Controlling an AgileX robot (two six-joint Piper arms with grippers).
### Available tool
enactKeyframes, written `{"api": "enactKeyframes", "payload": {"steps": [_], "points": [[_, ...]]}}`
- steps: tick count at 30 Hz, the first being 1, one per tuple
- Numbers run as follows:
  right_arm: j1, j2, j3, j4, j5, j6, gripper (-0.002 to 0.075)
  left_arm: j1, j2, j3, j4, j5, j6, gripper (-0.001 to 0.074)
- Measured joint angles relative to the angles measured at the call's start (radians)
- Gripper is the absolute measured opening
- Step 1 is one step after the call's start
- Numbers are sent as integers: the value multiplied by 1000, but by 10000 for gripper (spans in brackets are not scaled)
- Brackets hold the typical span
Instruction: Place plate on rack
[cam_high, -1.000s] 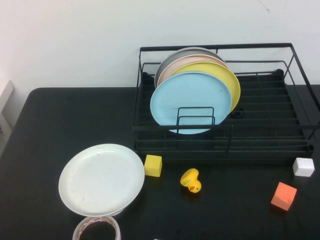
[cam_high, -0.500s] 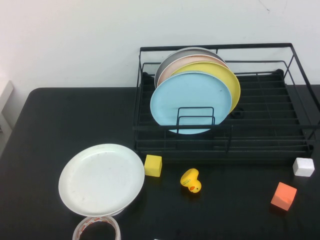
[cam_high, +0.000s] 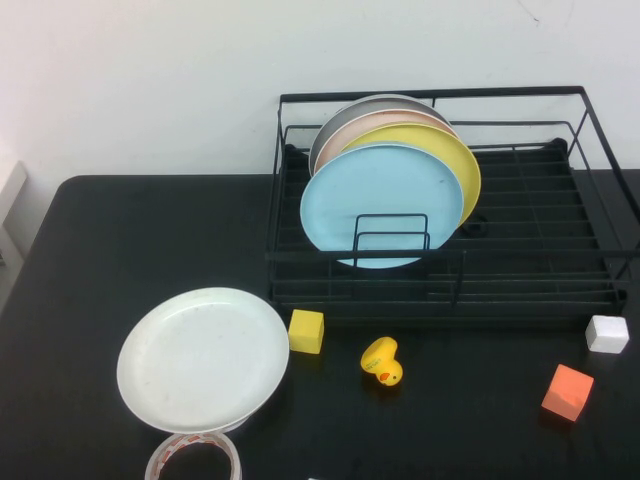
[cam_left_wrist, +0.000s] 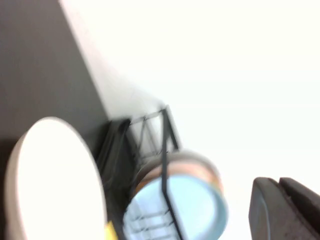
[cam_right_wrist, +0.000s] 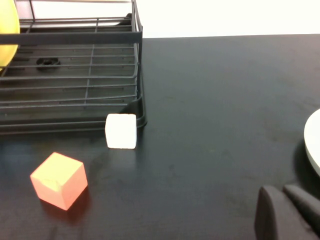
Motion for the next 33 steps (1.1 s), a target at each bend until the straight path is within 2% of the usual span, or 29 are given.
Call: {"api": "enactKeyframes", "payload": {"steps": [4, 6, 11, 15, 19, 21, 26, 29, 33], "points": [[0, 0, 0, 0, 0, 0, -2, 0, 0, 0, -93, -60, -2, -1], [0, 0, 0, 0, 0, 0, -2, 0, 0, -9, -85, -42, 63, -1], [0, 0, 0, 0, 0, 0, -2, 0, 47, -218, 97, 230, 356, -1], [0, 0, 0, 0, 0, 0, -2, 0, 251, -467, 337, 573, 426, -1], [0, 0, 0, 0, 0, 0, -2, 0, 488, -683, 500, 905, 545, -1], [0, 0, 0, 0, 0, 0, -2, 0, 600, -768, 527, 989, 638, -2], [0, 0, 0, 0, 0, 0, -2, -81, 818, -900, 548, 1012, 770, 10], [0, 0, 0, 0, 0, 0, -2, -159, 934, -938, 585, 1012, 786, 110], [0, 0, 0, 0, 0, 0, -2, -239, 1090, -952, 720, 971, 614, 340]]}}
